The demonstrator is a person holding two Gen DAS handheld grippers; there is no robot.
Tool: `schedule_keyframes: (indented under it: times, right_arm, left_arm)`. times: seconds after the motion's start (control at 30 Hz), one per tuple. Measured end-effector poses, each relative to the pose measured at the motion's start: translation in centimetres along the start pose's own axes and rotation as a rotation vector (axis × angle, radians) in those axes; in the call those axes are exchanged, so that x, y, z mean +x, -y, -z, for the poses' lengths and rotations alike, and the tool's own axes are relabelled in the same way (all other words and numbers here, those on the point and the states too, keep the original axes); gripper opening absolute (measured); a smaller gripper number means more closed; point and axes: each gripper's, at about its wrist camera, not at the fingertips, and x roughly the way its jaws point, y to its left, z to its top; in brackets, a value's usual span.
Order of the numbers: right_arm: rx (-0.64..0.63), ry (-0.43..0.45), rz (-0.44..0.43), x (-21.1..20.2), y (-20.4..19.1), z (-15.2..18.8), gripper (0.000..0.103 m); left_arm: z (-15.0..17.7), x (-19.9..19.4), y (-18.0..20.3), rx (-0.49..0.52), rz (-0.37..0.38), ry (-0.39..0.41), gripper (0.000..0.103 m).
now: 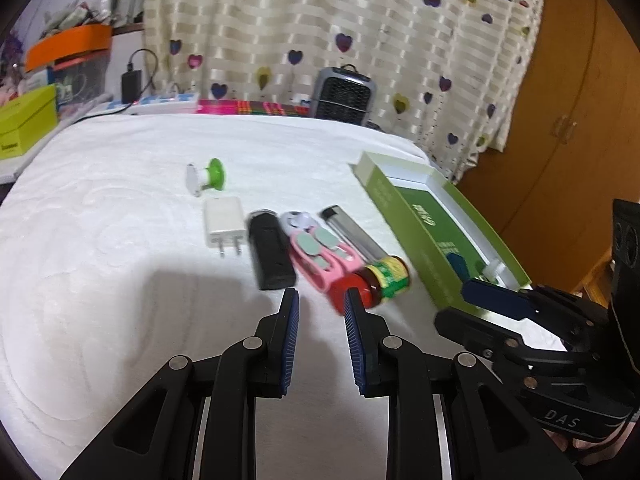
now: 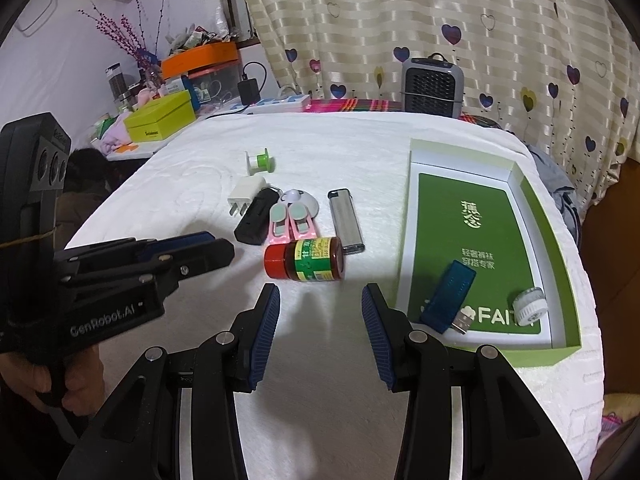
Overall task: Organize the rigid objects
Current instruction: 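Grasp the black power bank with the left tool while the right tool moves toward the red-capped jar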
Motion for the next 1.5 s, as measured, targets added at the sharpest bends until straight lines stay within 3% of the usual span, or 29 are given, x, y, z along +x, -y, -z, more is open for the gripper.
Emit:
schedule_keyframes:
  times: [0.3, 0.4, 0.63, 1.0, 1.5]
  right_arm:
    - [-0.010, -0.002, -0.008, 0.6, -0.1, -0.4, 0.044]
    - [-0.008, -0.002, -0.008, 0.6, -0.1, -0.5, 0.044]
    - [-0.009, -0.003, -0.013, 0.9, 0.1, -0.7, 0.044]
    - [-0.018, -0.011, -0.025, 1.9, 0.0, -1.3, 0.044]
    - [-0.014, -0.105, -0.058, 4.7, 0.1, -2.1, 0.044]
  left_arm:
    - [-0.7, 1.4, -0.9, -0.011, -0.041, -0.017, 0.025]
    - [-1.2, 2.0, -1.1, -0.012, -0.054, -0.017, 0.031]
    - [-2.2, 4.3, -1.3, 0.003, -0.103, -0.045, 0.032]
    - [-2.5, 6.4, -1.8, -0.011, -0.104, -0.092, 0.031]
    - [-0.7, 3.8, -3.1, -0.005, -0.091, -0.082, 0.026]
